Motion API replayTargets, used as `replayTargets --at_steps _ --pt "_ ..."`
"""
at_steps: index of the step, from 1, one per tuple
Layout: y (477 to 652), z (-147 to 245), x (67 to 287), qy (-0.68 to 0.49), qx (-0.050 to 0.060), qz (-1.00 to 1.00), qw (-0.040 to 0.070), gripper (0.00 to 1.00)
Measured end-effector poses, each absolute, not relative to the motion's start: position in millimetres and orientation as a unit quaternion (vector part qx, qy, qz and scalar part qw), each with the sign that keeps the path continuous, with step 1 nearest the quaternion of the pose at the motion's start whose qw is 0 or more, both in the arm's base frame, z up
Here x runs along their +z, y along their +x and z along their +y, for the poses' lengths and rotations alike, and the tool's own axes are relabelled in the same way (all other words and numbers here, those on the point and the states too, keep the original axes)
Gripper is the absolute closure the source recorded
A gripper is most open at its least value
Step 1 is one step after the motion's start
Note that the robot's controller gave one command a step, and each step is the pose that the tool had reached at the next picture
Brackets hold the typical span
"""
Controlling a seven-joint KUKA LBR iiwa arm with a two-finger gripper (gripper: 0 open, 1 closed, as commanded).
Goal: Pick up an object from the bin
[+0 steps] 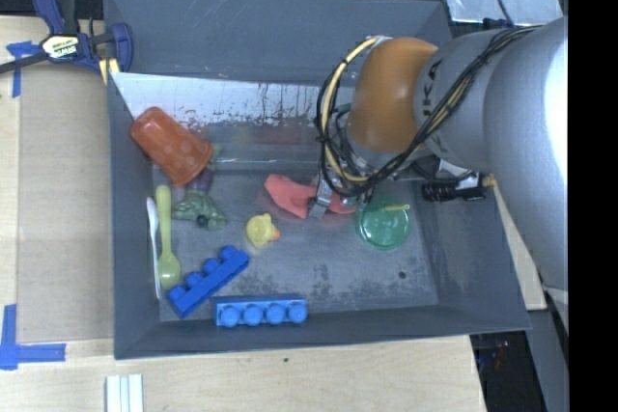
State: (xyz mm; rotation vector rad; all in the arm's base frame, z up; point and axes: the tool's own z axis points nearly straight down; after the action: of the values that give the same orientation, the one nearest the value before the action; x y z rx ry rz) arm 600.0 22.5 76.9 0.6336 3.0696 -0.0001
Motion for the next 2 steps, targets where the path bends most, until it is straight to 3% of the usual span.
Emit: replayTargets --at_steps 1,2 --pt "600.0 22.5 76.9 0.202 0.0 0.979 0.004 1.0" --pt "601.2 21.0 150.6 0.198 0.0 0.98 0.002 1.0"
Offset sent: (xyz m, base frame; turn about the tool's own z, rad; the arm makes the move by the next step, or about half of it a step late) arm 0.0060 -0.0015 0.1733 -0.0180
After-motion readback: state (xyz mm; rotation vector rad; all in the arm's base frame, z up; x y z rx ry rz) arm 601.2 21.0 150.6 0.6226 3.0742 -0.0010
